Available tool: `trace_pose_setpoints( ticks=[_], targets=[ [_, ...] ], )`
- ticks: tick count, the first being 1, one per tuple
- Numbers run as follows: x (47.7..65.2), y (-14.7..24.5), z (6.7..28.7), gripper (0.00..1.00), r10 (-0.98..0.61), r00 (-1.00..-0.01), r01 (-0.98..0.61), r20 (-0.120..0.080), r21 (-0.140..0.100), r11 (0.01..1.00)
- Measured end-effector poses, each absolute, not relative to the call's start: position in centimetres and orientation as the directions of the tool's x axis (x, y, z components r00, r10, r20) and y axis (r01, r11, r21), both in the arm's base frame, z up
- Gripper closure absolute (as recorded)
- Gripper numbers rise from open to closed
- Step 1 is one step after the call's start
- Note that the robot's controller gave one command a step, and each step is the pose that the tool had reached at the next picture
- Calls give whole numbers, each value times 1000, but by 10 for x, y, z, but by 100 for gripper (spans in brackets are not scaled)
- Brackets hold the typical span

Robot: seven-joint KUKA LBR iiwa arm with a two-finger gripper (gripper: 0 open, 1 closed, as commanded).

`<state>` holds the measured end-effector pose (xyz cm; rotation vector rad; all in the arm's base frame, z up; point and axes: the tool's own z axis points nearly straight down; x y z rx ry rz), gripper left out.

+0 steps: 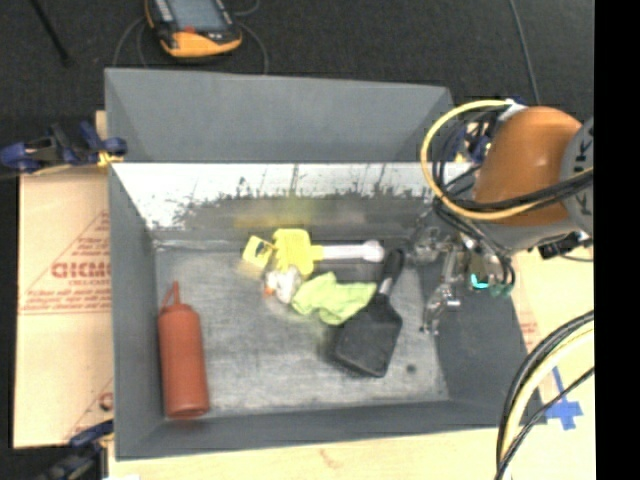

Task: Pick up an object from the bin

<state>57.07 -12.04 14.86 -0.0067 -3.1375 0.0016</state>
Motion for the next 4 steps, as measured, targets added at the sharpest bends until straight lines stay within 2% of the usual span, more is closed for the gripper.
trace_pose_setpoints(
  ticks=[1,2,3,4],
  targets=[
    [573,-120,153,0,2,-1000,2,-4,-2,1000],
    [576,-111,81,100,-105,-994,-105,-8,-4,995],
    [576,-111,80,0,-106,-994,-106,-7,-4,994],
    [576,-111,80,0,-106,-994,-106,-7,-4,994]
  ],
)
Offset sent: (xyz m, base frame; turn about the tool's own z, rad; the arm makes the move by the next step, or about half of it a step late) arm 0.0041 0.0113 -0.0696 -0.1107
